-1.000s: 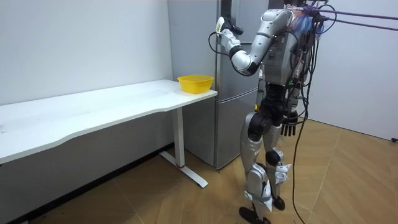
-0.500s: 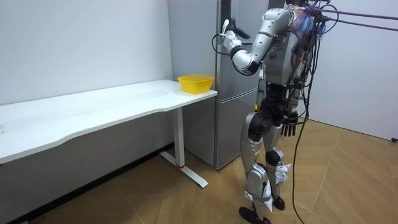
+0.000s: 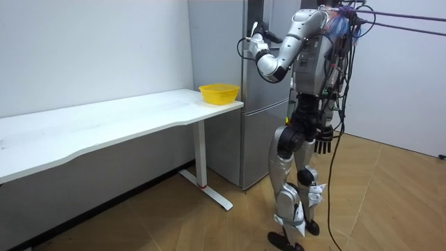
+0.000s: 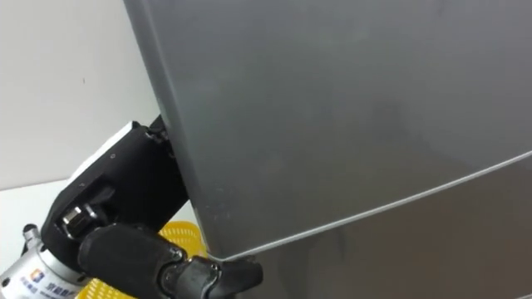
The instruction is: Retrieve from the upper fridge
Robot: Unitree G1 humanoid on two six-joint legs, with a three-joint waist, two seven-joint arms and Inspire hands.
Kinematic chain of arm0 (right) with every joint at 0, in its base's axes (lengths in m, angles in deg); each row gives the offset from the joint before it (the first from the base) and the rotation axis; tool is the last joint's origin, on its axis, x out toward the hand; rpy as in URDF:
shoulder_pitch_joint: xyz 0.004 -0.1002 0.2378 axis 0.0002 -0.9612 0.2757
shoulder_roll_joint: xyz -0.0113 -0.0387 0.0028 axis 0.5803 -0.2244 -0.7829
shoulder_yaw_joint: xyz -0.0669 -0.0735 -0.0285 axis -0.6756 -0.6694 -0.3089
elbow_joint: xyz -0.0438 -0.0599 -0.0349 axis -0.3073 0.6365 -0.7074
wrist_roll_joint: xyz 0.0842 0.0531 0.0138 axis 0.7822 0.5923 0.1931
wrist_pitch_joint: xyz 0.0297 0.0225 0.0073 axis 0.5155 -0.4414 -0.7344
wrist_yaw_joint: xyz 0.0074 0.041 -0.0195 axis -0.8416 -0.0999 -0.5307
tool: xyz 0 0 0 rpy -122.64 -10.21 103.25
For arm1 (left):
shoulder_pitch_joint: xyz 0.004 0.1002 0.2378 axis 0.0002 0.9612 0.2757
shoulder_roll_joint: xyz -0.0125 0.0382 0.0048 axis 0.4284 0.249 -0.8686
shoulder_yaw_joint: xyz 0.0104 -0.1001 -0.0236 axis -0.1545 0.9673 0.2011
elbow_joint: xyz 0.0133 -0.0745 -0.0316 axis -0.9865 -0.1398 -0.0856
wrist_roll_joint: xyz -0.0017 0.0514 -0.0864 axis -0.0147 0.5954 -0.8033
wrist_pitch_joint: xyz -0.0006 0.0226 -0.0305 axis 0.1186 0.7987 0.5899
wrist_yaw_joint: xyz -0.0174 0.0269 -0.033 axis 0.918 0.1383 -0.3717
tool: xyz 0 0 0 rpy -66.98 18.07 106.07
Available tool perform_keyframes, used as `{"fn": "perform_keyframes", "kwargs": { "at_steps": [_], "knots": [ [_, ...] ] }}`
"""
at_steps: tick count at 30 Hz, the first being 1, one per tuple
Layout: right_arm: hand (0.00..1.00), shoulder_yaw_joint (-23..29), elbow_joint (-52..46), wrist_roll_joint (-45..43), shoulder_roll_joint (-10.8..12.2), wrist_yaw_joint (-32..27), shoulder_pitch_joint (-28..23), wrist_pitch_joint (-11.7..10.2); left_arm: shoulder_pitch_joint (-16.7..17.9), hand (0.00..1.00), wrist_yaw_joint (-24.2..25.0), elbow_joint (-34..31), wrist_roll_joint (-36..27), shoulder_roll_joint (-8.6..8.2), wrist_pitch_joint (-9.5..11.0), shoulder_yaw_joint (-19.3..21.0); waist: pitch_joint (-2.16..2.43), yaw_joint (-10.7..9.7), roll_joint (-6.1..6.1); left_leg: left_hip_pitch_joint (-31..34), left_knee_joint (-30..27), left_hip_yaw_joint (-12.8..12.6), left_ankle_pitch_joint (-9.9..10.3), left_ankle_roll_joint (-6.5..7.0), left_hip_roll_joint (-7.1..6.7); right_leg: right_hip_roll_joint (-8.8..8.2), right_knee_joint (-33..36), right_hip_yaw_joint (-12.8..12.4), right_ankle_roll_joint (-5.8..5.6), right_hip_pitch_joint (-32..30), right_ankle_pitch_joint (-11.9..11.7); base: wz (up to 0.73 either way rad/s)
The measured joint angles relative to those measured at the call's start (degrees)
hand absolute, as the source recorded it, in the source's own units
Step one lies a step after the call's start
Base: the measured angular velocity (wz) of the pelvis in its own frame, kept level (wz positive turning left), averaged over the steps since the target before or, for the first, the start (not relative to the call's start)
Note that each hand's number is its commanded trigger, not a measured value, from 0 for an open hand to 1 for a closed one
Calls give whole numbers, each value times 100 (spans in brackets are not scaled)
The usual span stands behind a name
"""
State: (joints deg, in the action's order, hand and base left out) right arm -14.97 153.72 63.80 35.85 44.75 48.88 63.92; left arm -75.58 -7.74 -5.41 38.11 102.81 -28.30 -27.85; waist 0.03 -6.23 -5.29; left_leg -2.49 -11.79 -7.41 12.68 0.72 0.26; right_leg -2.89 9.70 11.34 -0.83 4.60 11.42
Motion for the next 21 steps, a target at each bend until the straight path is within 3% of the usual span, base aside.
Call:
{"fn": "perform_keyframes", "kwargs": {
  "at_steps": [11,21],
  "knots": [
    [0,-19,2,1,-26,120,-4,-6,-182,0,12,0,-372,5,2,-252,0,-9,-6,54,0,-49,-11,19,0,-7,8,-18,-7,-66,-3,0],
    [0,-69,4,-40,-41,114,19,-9,-537,0,489,-2,-630,-2,2,-647,-1,-35,-7,24,6,-51,-11,19,0,-2,3,-67,-7,-93,-2,-2]
  ]
}}
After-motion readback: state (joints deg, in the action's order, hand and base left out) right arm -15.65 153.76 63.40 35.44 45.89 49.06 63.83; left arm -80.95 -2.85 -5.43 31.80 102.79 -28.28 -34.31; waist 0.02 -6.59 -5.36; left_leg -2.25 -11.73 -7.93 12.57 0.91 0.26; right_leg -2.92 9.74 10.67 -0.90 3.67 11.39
